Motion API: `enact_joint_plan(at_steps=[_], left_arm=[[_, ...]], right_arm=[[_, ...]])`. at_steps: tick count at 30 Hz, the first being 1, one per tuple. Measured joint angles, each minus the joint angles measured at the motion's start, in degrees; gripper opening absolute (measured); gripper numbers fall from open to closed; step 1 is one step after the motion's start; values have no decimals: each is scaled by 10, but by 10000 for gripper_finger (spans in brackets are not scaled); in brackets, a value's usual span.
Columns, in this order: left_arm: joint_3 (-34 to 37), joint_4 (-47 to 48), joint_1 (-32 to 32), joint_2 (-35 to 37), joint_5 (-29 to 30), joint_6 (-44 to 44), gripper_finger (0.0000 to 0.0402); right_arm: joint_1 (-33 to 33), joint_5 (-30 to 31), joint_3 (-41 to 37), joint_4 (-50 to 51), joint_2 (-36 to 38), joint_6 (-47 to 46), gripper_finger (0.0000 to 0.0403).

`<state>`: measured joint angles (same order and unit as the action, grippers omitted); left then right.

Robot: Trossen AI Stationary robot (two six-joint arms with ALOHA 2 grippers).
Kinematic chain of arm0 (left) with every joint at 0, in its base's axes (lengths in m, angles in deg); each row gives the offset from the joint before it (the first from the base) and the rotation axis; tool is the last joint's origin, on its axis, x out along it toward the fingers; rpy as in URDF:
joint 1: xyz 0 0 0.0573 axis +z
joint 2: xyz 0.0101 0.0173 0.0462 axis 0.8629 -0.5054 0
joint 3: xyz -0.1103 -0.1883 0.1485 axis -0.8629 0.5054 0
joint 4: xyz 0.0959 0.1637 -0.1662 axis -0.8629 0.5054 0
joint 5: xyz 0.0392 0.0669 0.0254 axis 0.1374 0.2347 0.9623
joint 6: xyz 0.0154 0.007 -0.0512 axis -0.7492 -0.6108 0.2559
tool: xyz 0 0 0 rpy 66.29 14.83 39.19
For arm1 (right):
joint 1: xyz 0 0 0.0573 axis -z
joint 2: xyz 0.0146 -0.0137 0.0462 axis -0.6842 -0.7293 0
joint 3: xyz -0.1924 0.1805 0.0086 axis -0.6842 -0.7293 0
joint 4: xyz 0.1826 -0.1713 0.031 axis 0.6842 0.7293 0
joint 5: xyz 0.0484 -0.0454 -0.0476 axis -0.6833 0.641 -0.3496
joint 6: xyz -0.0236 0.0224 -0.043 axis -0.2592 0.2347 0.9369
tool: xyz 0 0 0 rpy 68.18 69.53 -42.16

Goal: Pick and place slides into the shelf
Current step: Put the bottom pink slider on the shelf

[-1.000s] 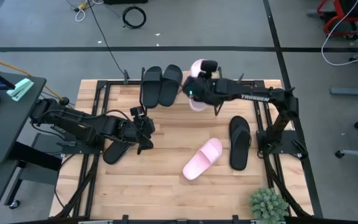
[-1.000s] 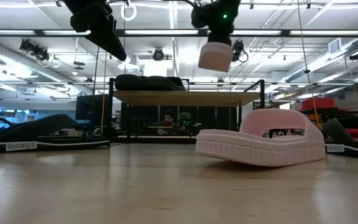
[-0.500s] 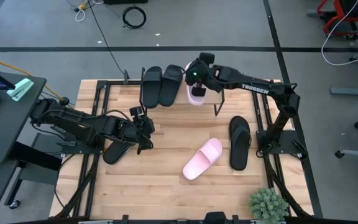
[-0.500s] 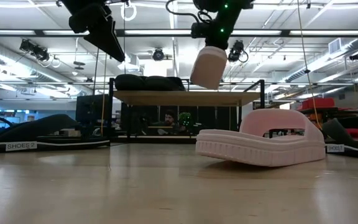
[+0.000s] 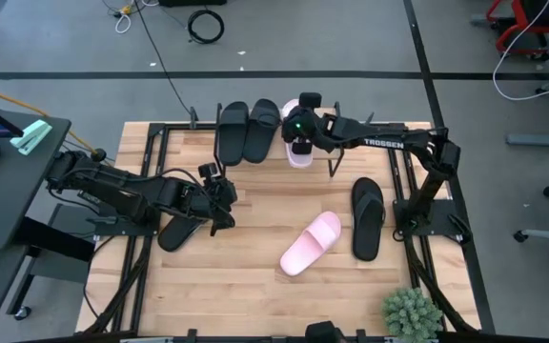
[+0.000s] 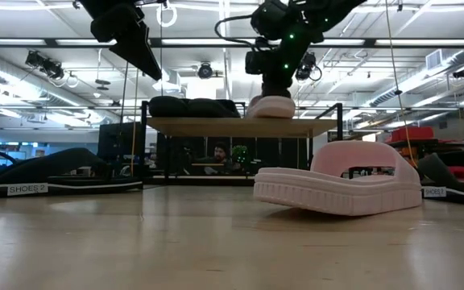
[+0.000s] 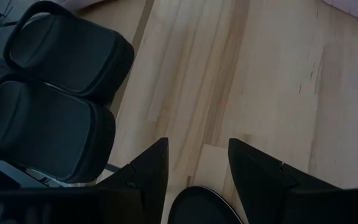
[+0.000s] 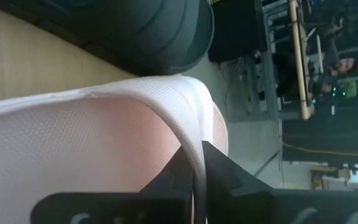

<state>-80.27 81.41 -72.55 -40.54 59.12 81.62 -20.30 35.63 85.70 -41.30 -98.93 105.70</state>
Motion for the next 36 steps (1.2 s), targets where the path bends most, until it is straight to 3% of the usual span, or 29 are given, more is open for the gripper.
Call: enact_joint_plan(at_steps=[9,19,36], left_arm=[[0,-1,0,0,0,0,172],[0,-5,0,0,0,0,172],[0,-3,0,-1,0,0,172]], right_arm=[[4,-38,-1,-7,0,-12,26],[3,-67,0,-19,0,-95,80],[-59,-21,1,14,33,-119,80]])
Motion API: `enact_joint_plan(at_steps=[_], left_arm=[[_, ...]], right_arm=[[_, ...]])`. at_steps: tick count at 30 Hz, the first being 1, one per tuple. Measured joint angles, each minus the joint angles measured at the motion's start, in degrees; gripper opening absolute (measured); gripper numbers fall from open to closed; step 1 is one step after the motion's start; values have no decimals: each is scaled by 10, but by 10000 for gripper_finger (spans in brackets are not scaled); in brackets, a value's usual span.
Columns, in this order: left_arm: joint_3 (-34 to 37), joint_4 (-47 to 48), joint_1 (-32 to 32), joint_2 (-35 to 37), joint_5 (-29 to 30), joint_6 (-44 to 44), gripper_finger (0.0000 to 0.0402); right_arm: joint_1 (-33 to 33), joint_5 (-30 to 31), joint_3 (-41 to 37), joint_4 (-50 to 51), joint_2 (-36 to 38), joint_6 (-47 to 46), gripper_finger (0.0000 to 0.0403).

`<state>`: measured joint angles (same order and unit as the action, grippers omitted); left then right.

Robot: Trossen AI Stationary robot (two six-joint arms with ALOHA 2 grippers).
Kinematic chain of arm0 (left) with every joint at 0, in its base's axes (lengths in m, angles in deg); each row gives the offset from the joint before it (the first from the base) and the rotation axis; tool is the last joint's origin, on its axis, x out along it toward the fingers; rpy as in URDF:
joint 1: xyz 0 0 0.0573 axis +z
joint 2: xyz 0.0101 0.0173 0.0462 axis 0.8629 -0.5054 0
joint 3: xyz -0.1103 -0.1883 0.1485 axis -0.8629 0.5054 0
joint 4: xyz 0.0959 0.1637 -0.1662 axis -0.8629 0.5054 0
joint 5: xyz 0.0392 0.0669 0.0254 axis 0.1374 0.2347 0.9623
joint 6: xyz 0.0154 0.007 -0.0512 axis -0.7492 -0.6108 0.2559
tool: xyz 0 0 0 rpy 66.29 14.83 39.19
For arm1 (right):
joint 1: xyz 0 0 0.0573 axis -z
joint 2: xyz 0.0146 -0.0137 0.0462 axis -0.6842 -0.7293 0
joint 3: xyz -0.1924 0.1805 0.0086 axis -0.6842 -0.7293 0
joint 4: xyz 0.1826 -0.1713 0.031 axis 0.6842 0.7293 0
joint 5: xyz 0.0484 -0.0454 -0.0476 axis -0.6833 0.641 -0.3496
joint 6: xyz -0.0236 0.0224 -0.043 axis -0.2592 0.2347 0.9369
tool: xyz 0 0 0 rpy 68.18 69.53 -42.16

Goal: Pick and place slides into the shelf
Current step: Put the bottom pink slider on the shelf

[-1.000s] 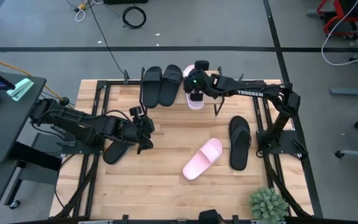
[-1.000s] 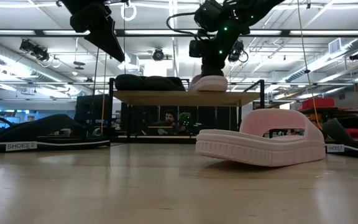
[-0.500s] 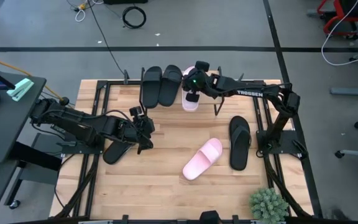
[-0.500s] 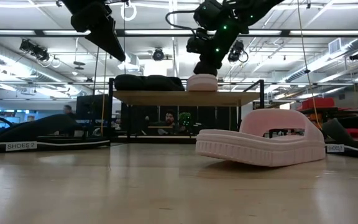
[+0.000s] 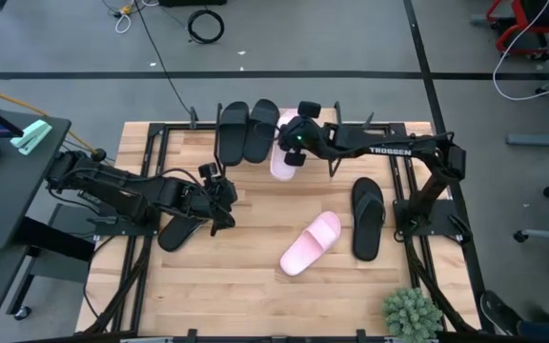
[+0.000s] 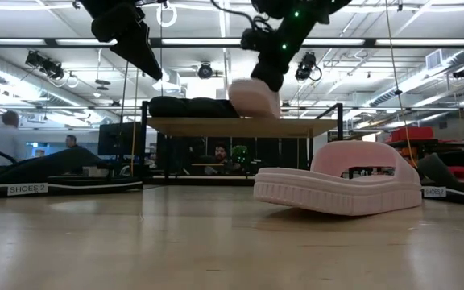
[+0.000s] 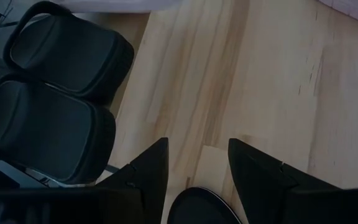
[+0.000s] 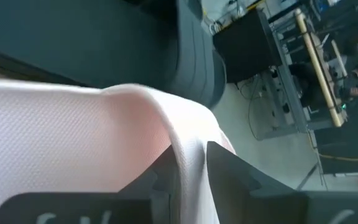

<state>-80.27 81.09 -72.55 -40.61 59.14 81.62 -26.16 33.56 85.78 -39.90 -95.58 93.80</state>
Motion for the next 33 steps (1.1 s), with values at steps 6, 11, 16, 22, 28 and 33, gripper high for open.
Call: enact_joint_plan(at_steps=[6,11,16,22,28,33], left_arm=[[0,-1,0,0,0,0,172],[0,-2,0,0,0,0,172],[0,-5,0,0,0,0,172],[0,-9,0,0,0,-1,172],[0,-10,0,0,0,-1,172],[0,-10,0,0,0,-1,172]], right_arm=[[-3,5,0,0,10,4,80],[28,-4,0,3,10,4,80],[66,-30,0,2,10,4,80],[98,-99,0,-1,2,-11,80],[107,-143,0,-4,-3,-11,80],[101,-158,0,20,-3,2,84]])
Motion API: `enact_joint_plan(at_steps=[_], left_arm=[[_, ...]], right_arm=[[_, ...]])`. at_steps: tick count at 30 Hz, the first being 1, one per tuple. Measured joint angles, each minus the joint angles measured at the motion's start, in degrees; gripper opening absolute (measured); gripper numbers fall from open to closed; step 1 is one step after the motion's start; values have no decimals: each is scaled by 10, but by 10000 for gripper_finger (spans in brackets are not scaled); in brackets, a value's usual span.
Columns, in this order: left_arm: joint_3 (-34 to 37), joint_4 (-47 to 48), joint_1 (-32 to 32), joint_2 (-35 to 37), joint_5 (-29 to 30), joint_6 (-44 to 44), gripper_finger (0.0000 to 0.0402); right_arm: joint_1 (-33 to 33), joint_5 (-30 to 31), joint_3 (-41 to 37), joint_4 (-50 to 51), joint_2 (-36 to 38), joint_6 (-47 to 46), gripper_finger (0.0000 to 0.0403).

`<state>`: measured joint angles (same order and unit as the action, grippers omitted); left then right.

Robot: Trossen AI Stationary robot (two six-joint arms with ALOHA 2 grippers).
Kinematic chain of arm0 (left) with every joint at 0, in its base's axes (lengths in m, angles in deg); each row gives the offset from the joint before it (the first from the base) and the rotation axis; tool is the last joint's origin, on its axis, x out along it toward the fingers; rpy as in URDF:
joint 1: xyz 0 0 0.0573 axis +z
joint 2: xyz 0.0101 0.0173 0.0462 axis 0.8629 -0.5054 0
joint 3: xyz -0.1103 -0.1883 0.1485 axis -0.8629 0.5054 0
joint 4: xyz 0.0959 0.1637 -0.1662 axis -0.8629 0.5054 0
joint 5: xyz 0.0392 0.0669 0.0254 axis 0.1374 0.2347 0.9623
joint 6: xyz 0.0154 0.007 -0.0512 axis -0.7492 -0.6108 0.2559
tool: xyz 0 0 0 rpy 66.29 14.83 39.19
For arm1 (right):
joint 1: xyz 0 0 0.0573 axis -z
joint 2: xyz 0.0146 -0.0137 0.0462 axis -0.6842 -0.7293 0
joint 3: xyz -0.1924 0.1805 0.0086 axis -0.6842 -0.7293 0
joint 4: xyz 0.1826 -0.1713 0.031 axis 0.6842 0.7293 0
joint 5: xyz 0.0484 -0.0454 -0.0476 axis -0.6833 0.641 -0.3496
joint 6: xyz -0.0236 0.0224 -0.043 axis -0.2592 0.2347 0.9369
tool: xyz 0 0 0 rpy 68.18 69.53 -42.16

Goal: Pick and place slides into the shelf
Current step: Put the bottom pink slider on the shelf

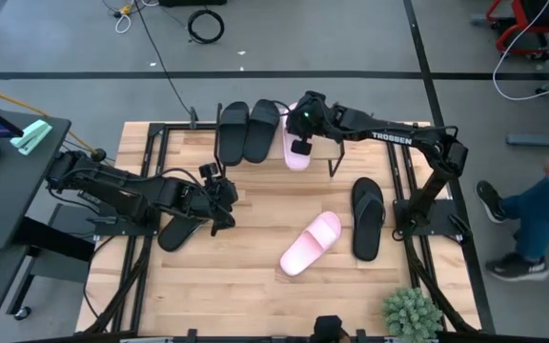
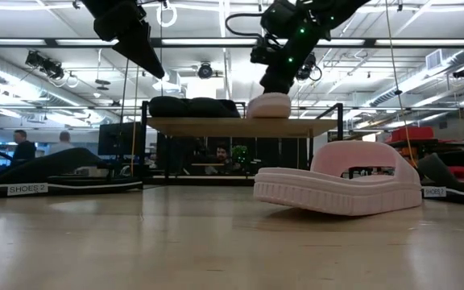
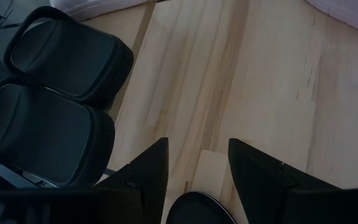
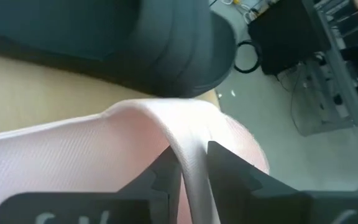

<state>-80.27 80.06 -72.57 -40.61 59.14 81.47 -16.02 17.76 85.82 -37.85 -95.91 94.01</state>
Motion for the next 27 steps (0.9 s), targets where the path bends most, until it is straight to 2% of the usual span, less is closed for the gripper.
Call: enact_joint_plan(at_steps=[8,14,21,27], left_arm=[[0,0,0,0,0,0,172],[0,0,0,0,0,0,172],[0,0,0,0,0,1,172],[0,0,0,0,0,1,172]], right_arm=[[-10,-2,0,14,2,-23,118],[-25,-3,0,18,7,-33,126],[-55,65,0,21,9,-27,126],[-79,76,0,28,38,-31,126]])
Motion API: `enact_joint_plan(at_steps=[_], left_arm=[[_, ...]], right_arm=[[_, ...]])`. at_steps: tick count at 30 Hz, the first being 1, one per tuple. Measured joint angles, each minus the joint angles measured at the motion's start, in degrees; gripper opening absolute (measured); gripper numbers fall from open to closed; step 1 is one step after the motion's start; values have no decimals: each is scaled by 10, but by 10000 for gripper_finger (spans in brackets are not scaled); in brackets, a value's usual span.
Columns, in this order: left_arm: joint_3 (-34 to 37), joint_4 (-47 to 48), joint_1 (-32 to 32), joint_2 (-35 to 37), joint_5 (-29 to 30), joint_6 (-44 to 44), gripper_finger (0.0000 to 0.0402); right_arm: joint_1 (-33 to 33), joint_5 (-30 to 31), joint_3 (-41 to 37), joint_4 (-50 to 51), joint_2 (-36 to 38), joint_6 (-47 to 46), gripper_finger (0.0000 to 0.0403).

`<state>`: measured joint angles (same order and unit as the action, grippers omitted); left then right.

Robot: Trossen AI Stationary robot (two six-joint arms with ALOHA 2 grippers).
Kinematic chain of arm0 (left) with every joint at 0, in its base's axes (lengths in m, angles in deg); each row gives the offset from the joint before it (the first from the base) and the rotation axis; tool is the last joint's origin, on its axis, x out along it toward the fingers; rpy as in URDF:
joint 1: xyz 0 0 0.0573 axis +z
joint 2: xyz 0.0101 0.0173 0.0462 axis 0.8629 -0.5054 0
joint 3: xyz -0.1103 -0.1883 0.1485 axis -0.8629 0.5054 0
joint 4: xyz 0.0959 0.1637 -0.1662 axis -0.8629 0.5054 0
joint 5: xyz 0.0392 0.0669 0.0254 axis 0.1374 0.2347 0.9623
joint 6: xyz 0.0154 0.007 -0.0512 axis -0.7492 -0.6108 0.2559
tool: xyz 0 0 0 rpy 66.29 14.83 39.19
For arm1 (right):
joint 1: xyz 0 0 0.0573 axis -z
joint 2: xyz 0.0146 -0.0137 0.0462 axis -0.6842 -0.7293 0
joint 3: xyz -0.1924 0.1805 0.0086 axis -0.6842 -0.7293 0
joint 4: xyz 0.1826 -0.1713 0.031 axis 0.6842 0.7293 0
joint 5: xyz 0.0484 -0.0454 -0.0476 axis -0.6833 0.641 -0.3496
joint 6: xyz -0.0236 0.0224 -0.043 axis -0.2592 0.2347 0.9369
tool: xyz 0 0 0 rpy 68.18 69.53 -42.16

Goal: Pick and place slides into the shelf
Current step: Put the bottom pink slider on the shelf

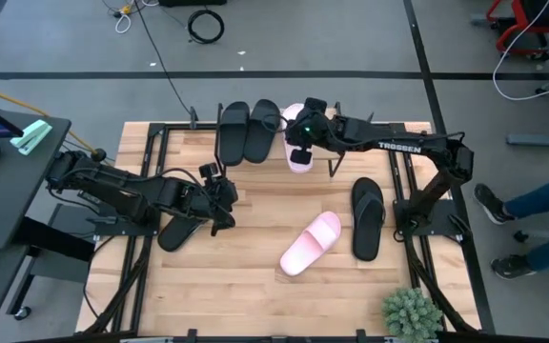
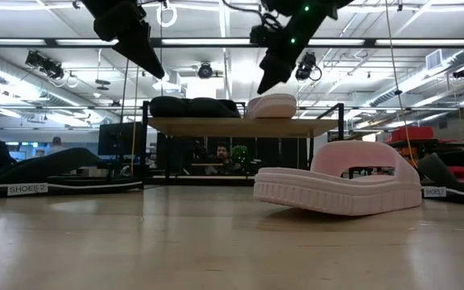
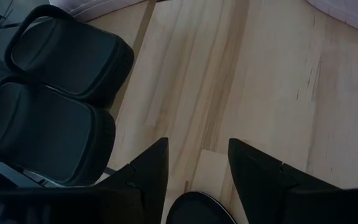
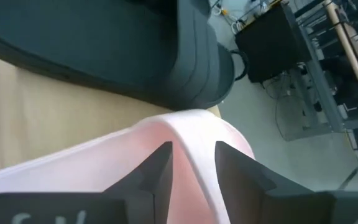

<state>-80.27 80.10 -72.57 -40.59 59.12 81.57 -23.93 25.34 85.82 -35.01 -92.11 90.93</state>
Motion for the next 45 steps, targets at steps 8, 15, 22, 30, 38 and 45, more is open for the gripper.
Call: enact_joint_plan(at_steps=[8,15,22,30,38,45], left_arm=[[0,0,-1,0,0,15,172],[0,0,-1,0,0,16,172],[0,0,-1,0,0,16,172],[0,0,0,0,0,15,172],[0,0,0,0,0,15,172],[0,0,0,0,0,10,172]], right_arm=[[-76,-35,0,119,83,-198,125],[-150,-25,-10,210,93,-356,56],[-145,100,-54,214,56,-374,7],[-57,92,-70,214,46,-375,3],[13,-30,-70,175,27,-372,2],[16,-79,-70,77,18,-339,1]])
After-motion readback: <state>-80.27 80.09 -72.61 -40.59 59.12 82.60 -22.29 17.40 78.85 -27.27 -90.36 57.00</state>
